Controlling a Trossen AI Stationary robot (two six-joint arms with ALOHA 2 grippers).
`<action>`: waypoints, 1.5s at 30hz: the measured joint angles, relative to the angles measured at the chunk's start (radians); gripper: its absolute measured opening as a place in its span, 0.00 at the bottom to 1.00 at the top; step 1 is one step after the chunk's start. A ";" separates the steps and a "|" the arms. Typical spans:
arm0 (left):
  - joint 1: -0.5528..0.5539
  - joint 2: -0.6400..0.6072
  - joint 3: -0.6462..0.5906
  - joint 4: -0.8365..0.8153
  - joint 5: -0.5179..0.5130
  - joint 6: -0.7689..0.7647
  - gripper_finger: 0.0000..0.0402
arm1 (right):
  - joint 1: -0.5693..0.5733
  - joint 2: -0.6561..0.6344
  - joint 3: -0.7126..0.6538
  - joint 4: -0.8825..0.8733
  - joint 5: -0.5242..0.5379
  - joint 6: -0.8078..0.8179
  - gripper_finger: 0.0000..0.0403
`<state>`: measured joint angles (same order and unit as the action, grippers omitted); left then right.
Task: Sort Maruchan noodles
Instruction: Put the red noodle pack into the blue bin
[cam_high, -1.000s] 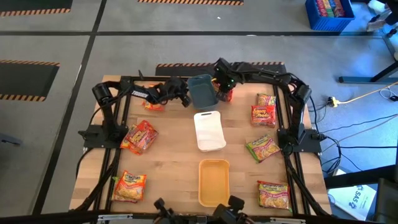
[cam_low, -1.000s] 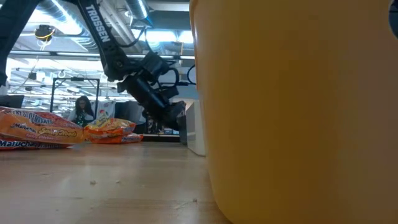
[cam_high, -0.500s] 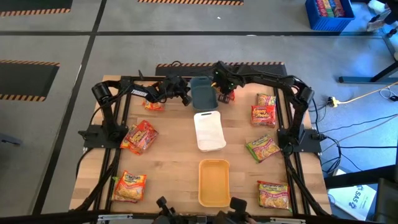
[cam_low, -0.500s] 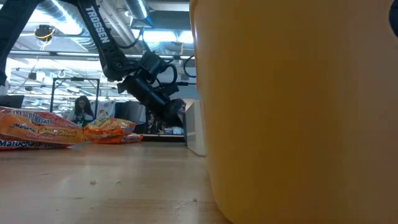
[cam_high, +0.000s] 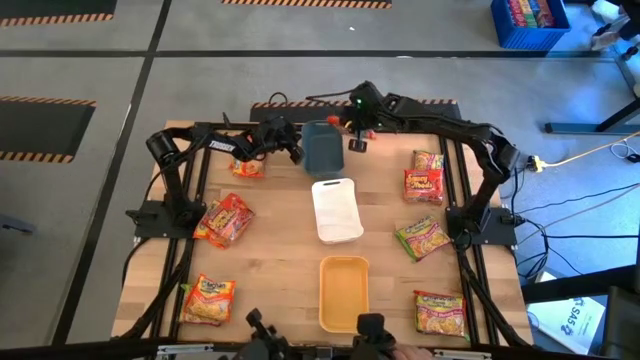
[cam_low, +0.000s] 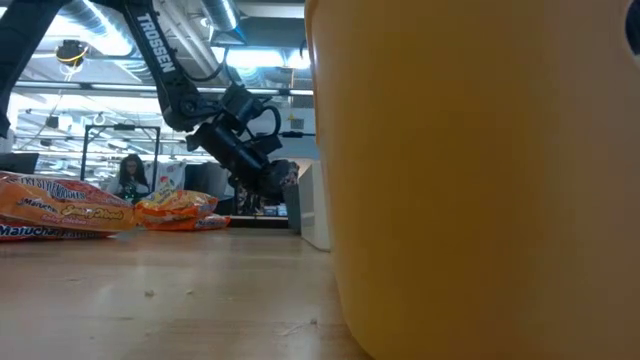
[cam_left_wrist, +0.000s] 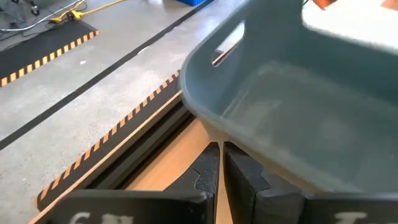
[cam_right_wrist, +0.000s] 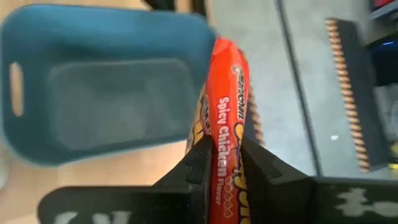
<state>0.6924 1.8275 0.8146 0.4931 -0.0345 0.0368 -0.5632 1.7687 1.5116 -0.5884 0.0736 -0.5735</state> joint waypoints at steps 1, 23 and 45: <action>0.002 0.000 0.000 0.000 0.001 0.000 0.04 | 0.000 0.000 0.000 -0.011 0.007 0.000 0.11; -0.002 0.000 0.000 0.021 0.004 0.002 0.04 | -0.069 0.103 0.000 0.288 -0.377 -0.146 0.11; -0.009 0.000 0.000 0.014 0.004 -0.001 0.04 | -0.126 0.219 0.000 0.397 -0.466 -0.269 0.11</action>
<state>0.6834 1.8275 0.8146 0.5072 -0.0309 0.0357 -0.6896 1.9880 1.5116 -0.1915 -0.3928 -0.8425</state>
